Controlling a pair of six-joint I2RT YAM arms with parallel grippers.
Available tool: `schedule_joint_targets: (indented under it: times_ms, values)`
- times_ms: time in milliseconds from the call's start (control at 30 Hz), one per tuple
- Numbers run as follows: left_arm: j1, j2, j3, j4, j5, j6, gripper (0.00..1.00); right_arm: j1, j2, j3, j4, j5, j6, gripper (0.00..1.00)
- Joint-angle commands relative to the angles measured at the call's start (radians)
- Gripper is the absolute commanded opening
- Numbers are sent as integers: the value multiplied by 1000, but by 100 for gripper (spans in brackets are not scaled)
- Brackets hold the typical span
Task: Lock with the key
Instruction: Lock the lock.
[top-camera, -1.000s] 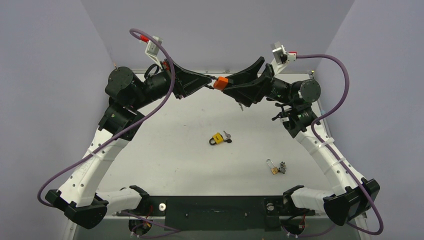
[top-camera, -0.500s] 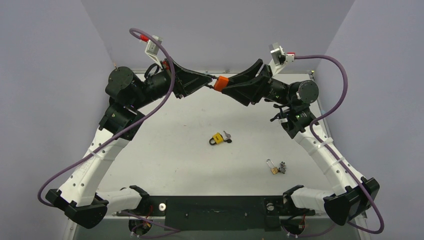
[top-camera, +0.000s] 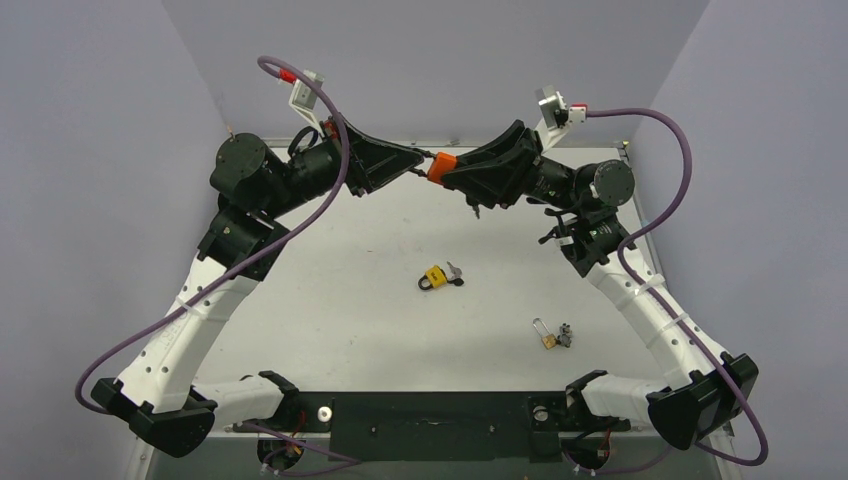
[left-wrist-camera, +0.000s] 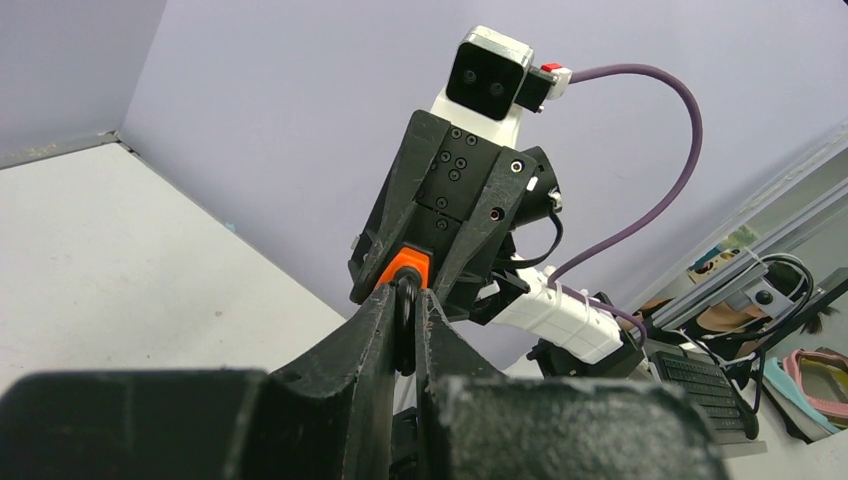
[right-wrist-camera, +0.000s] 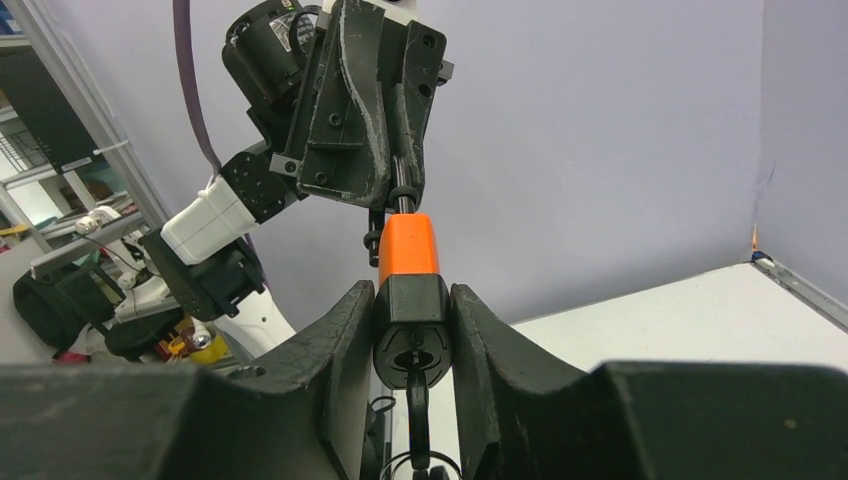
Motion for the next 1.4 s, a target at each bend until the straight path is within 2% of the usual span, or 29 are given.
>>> schedule_joint_targets:
  times_ms: [0,67,167,267,500,800,1167,1367]
  values:
    - [-4,-9,24,83,18,11,0,9,-13,11,24,28,9,2]
    - [-3,-17,28,27,35,61,3,8,-34,2,10,39,19,0]
    - [-1,-33,39,-88,48,154,25,8,-88,-47,-14,55,33,0]
    - [0,-47,55,-147,88,217,37,10,-151,-89,-43,63,38,0]
    - [0,-97,26,-265,202,353,40,22,-266,-153,-178,63,-13,0]
    - [-2,-135,-39,-252,347,406,44,106,-323,-191,-349,78,-112,0]
    - [-4,-92,-31,-407,352,547,43,132,-335,-182,-402,95,-150,0]
    - [-7,-91,-49,-397,363,556,41,131,-335,-168,-460,105,-191,0]
